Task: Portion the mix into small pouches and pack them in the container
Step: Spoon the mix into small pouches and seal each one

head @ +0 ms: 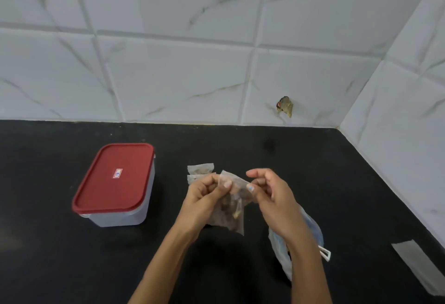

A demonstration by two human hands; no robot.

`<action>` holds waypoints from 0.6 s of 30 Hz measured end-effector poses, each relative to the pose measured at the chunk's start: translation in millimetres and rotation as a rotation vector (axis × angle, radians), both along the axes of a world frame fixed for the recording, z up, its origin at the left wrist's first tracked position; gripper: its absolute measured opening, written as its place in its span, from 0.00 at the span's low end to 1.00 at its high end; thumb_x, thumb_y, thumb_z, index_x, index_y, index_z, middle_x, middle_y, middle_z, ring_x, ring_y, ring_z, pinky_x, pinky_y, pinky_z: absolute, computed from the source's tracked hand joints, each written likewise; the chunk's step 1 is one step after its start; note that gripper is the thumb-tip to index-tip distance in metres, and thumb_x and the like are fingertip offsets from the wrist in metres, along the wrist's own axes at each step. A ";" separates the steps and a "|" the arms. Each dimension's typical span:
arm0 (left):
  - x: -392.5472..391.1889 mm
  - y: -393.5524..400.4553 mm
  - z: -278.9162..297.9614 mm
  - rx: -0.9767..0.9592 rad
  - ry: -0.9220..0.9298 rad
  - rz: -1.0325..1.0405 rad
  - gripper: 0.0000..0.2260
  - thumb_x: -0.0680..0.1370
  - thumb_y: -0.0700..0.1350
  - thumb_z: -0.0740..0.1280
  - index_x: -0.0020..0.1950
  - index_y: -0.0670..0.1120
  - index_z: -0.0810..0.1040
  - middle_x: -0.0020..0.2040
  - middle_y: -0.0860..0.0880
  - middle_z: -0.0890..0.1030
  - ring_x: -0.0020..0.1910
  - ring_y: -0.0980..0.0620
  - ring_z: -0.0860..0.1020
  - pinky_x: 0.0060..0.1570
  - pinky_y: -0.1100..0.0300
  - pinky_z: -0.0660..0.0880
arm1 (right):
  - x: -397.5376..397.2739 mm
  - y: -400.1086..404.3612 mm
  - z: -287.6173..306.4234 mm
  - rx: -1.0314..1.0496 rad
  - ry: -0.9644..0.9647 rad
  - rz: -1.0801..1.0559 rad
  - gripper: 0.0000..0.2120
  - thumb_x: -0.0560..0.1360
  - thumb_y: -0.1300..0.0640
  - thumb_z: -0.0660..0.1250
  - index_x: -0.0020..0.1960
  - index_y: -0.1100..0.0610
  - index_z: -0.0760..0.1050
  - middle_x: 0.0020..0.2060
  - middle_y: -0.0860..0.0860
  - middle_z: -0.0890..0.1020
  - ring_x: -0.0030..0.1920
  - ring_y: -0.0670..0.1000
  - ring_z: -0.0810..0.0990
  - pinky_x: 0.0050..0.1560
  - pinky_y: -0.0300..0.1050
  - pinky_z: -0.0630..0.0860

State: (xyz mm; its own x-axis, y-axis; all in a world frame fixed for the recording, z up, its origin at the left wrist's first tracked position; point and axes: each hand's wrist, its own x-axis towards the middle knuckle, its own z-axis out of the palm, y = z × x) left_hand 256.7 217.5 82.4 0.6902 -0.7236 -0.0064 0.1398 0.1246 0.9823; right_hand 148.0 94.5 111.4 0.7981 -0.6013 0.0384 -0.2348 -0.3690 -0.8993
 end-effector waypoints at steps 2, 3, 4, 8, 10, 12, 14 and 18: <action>-3.2 0.5 -0.5 -0.023 -0.035 0.037 0.10 0.74 0.46 0.67 0.45 0.39 0.81 0.42 0.42 0.83 0.42 0.47 0.82 0.45 0.56 0.79 | 0.0 -0.3 -2.8 -0.025 0.035 0.049 0.10 0.80 0.59 0.61 0.56 0.46 0.76 0.49 0.44 0.80 0.51 0.43 0.79 0.54 0.45 0.78; -4.6 0.0 -1.5 -0.018 -0.052 0.058 0.11 0.74 0.47 0.67 0.46 0.39 0.81 0.42 0.42 0.84 0.42 0.47 0.82 0.46 0.56 0.79 | 0.8 -0.5 -3.4 -0.046 0.055 0.066 0.09 0.80 0.58 0.61 0.54 0.46 0.77 0.49 0.44 0.80 0.51 0.43 0.79 0.54 0.45 0.78; -6.0 -0.6 -2.1 -0.018 -0.060 0.078 0.12 0.73 0.47 0.67 0.47 0.38 0.81 0.42 0.43 0.84 0.42 0.48 0.82 0.45 0.55 0.79 | 2.1 -0.5 -3.0 -0.061 0.059 0.079 0.09 0.80 0.57 0.61 0.52 0.46 0.77 0.49 0.44 0.80 0.51 0.43 0.79 0.52 0.44 0.78; -8.9 -5.0 -3.6 -0.033 -0.067 0.108 0.13 0.75 0.45 0.66 0.49 0.35 0.79 0.42 0.43 0.83 0.42 0.49 0.82 0.44 0.57 0.79 | 5.0 -3.2 -1.0 -0.030 -0.010 0.133 0.03 0.78 0.53 0.65 0.47 0.47 0.77 0.43 0.46 0.81 0.44 0.43 0.80 0.42 0.39 0.75; -10.7 -7.7 -5.0 -0.045 -0.086 0.113 0.13 0.75 0.45 0.66 0.49 0.34 0.79 0.43 0.41 0.83 0.42 0.48 0.82 0.44 0.56 0.80 | 2.2 -6.4 1.6 -0.045 -0.010 0.170 0.03 0.77 0.56 0.67 0.45 0.49 0.78 0.40 0.46 0.82 0.42 0.41 0.80 0.41 0.39 0.76; -11.3 -10.4 -3.6 -0.053 -0.114 0.102 0.15 0.74 0.47 0.67 0.48 0.34 0.80 0.42 0.41 0.83 0.42 0.48 0.82 0.44 0.56 0.80 | 0.4 -10.9 4.2 -0.072 -0.011 0.170 0.04 0.77 0.58 0.67 0.44 0.50 0.78 0.39 0.45 0.82 0.43 0.41 0.80 0.45 0.40 0.78; -10.6 -13.1 -4.9 -0.062 -0.133 0.082 0.15 0.74 0.47 0.67 0.48 0.34 0.80 0.42 0.42 0.83 0.42 0.48 0.82 0.44 0.57 0.79 | -0.4 -15.2 5.2 -0.089 -0.009 0.154 0.05 0.76 0.59 0.67 0.44 0.51 0.78 0.39 0.45 0.82 0.43 0.40 0.80 0.45 0.38 0.78; -8.0 -17.0 -6.7 -0.059 -0.142 0.083 0.13 0.74 0.45 0.68 0.49 0.34 0.80 0.43 0.42 0.83 0.44 0.48 0.82 0.45 0.58 0.79 | 3.9 -23.0 7.5 -0.129 0.022 0.161 0.05 0.76 0.59 0.67 0.43 0.51 0.77 0.39 0.44 0.81 0.43 0.40 0.79 0.41 0.34 0.73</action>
